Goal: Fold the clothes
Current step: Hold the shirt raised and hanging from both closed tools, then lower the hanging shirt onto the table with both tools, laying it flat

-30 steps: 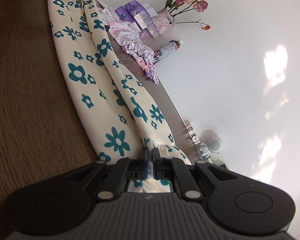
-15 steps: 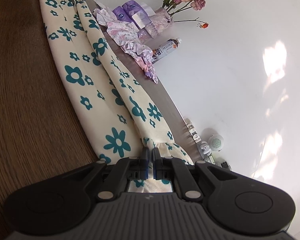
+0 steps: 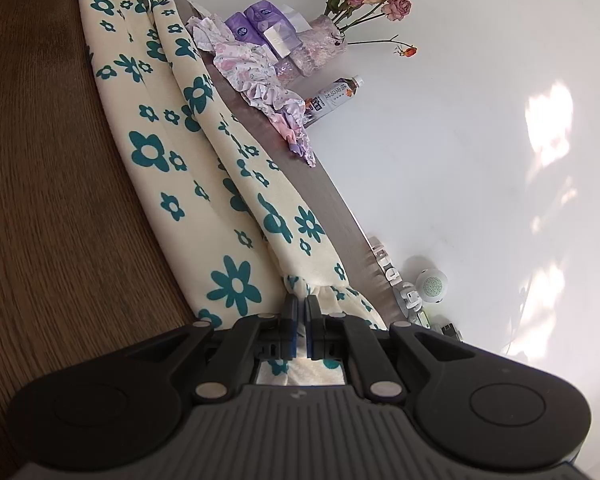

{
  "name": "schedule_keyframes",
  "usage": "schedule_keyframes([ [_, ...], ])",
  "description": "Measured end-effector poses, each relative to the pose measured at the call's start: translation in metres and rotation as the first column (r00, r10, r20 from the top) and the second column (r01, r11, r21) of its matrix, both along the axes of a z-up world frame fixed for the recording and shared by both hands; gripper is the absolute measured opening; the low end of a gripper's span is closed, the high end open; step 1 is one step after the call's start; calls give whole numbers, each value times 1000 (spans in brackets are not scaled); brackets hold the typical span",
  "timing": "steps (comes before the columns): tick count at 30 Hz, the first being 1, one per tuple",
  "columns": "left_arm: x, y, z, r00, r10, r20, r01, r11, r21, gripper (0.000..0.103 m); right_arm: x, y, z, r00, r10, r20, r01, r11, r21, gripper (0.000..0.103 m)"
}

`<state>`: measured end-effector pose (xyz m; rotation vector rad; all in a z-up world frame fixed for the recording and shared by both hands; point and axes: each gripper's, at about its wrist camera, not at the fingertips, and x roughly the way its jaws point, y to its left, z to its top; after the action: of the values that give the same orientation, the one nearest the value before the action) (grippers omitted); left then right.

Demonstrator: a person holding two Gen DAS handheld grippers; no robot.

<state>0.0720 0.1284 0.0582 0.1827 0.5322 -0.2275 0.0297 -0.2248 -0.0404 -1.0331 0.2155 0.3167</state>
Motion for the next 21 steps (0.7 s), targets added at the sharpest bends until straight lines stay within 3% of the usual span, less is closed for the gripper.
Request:
schedule_keyframes([
  [4,1,-36,2,977,-209,-34,210,977,27,43,0,0,1,1000,-5,0,5,1000,1,5],
  [6,0,-54,-4,950,-305,-69,311,946,94,43,0,1,1,1000,-6,0,6,1000,1,5],
  [9,-2,-73,-14,911,-394,-121,412,879,242,43,0,1,1,1000,-6,0,6,1000,1,5],
  [11,2,-79,-22,898,-411,-156,440,840,318,43,0,1,1,1000,-6,0,6,1000,1,5],
  [12,5,-79,-25,893,-416,-174,451,827,337,38,0,1,1,1000,-6,-1,6,1000,1,5],
  [13,8,-79,-27,888,-419,-190,460,815,352,31,0,1,1,1000,-6,-1,6,1000,1,5],
  [14,9,-78,-27,885,-423,-195,465,808,361,11,-1,1,1,1000,-6,0,6,1000,1,5],
  [15,8,-77,-27,885,-427,-183,464,802,377,5,-1,1,1,1000,-7,0,7,1000,1,5],
  [19,-19,-87,-32,899,-431,-79,400,732,552,5,-1,1,1,1000,-7,0,7,1000,1,5],
  [21,-28,-94,-47,896,-436,-84,390,682,618,6,-1,1,1,1000,-7,0,7,1000,1,5],
])
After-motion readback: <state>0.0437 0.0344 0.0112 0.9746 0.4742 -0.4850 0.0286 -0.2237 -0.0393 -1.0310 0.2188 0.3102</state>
